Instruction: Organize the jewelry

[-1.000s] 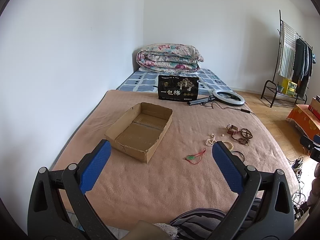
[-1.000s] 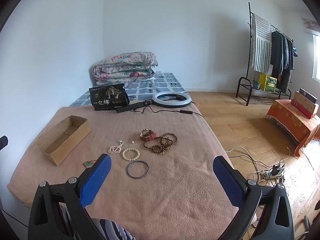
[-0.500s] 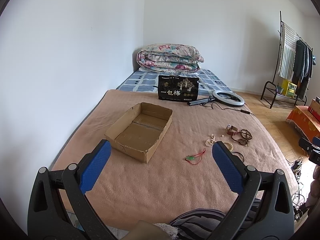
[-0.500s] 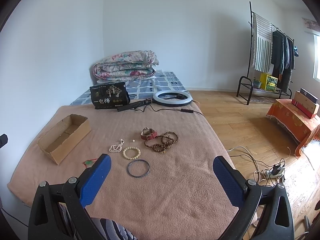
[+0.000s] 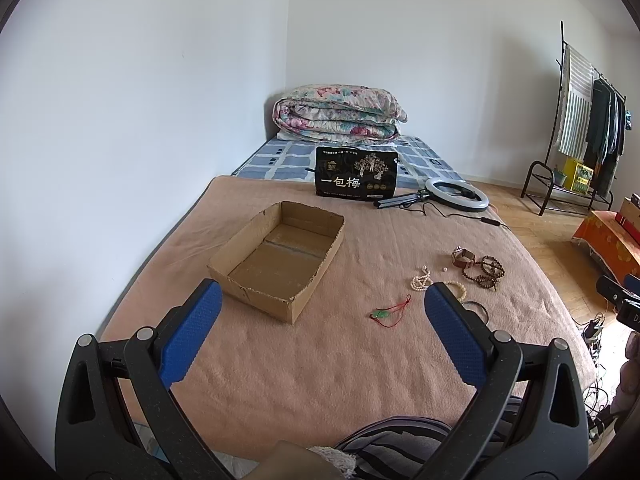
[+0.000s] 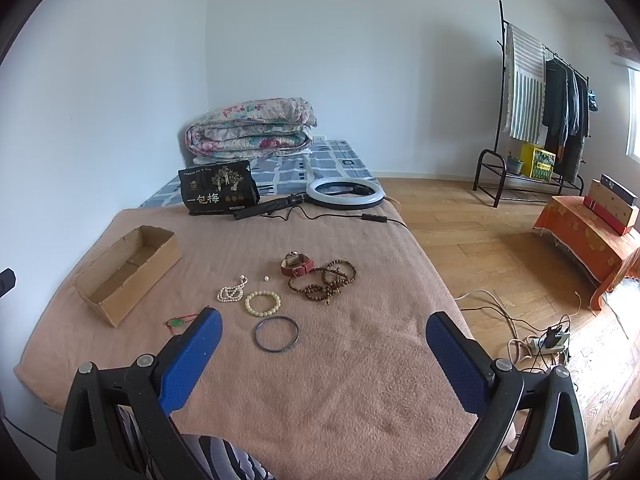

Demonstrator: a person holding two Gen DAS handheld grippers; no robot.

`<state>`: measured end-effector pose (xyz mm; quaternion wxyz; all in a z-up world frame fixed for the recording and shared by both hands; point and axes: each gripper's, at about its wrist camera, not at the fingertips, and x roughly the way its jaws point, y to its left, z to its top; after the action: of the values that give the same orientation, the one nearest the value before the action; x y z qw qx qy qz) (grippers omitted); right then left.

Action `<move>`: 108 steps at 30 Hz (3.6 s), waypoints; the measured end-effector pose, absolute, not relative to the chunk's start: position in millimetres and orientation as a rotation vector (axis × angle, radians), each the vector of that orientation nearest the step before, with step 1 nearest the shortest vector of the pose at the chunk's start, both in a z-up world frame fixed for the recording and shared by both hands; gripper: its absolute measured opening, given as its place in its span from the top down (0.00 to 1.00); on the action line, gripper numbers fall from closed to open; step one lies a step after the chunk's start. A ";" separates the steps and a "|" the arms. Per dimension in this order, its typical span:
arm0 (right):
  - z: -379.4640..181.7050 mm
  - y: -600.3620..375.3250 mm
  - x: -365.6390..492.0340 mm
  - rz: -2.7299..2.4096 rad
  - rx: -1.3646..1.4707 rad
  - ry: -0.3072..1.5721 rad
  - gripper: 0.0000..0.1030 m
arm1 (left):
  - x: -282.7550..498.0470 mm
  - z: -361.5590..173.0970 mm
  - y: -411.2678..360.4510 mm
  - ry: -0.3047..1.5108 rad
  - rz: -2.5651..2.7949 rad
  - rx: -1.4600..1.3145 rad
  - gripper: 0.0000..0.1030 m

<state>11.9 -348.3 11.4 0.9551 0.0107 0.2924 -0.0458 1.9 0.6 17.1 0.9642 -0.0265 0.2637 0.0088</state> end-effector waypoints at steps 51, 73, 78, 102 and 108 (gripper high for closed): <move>-6.6 -361.4 36.9 -0.126 0.022 0.650 0.00 | 13.5 -6.0 -15.0 0.563 -0.050 -0.007 0.00; -47.7 -391.7 106.3 -0.109 0.020 0.743 0.00 | 121.9 -36.3 -69.7 0.690 -0.267 0.091 0.08; -60.3 -397.2 133.5 -0.090 0.025 0.789 0.00 | 147.1 -52.3 -86.9 0.724 -0.319 0.118 0.14; -137.6 -423.1 257.7 -0.002 0.193 1.005 0.18 | 263.9 -160.2 -135.9 1.016 -0.469 0.047 0.38; -148.6 -425.8 277.5 0.007 0.250 1.036 0.18 | 279.0 -172.5 -148.9 1.032 -0.478 0.072 0.45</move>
<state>277.5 -425.8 -148.6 0.8614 0.1192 0.4938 0.0035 279.0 -148.9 -172.5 0.8419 0.0343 0.4887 -0.2262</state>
